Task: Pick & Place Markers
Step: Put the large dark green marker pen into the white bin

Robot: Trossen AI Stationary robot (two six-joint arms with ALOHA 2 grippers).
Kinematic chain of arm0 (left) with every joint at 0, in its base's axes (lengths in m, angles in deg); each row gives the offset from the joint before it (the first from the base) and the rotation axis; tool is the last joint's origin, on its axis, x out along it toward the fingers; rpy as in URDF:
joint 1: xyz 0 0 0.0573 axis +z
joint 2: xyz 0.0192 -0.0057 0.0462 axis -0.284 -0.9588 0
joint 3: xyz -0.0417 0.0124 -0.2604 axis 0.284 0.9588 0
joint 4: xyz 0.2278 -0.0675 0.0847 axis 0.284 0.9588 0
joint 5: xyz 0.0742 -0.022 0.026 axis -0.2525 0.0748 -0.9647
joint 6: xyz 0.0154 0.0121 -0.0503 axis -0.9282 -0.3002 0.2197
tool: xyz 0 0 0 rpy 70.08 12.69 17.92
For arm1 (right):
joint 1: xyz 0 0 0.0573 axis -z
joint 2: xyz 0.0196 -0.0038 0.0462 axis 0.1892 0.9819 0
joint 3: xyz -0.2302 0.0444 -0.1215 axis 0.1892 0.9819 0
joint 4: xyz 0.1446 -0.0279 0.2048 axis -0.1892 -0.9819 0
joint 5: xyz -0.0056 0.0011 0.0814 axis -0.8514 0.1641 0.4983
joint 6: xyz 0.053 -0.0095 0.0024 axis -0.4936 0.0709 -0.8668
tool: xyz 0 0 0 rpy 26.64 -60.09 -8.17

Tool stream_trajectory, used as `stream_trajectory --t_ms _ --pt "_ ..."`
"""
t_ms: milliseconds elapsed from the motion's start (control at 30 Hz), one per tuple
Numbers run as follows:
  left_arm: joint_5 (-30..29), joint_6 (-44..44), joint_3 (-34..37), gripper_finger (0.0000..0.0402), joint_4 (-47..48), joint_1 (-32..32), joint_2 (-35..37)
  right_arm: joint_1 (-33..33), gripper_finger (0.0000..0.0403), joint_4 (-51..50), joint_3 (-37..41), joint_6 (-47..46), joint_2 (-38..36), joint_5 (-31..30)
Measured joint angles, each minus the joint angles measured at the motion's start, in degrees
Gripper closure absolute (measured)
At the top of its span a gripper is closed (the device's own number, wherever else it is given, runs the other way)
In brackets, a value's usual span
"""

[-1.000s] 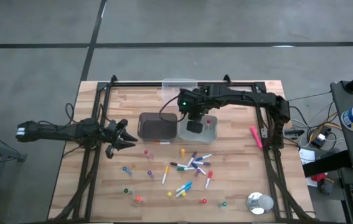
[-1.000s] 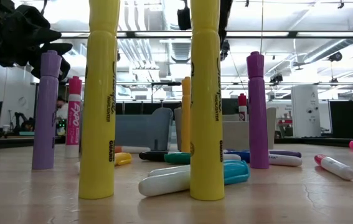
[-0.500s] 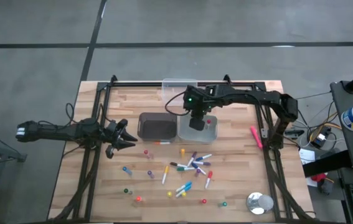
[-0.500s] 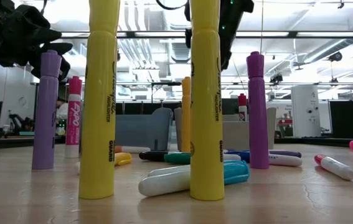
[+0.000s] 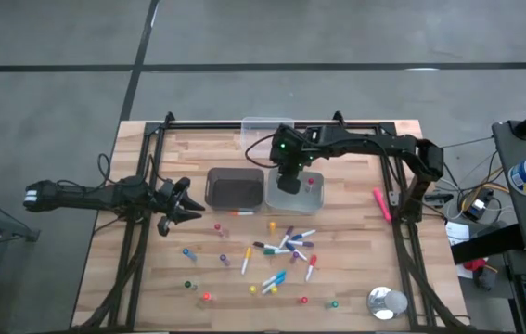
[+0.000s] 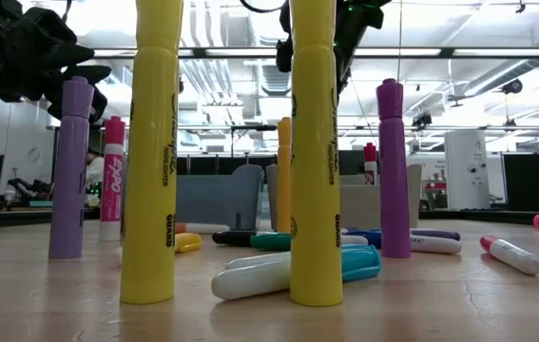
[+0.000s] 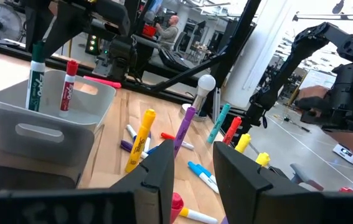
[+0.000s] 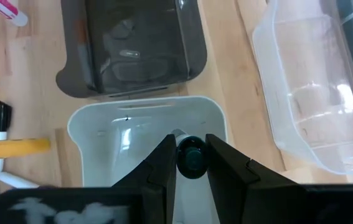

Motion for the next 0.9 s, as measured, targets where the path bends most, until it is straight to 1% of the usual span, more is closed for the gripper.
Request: stream_trajectory --t_ms 533,900 --pt "0.0 0.0 0.0 0.0297 0.0 0.0 0.0 0.3 0.0332 0.6 0.7 -1.4 0.1 -0.7" --pt "0.0 0.0 0.0 0.0296 0.0 0.0 0.0 0.3 0.0332 2.0 3.4 -1.7 0.2 -0.5"
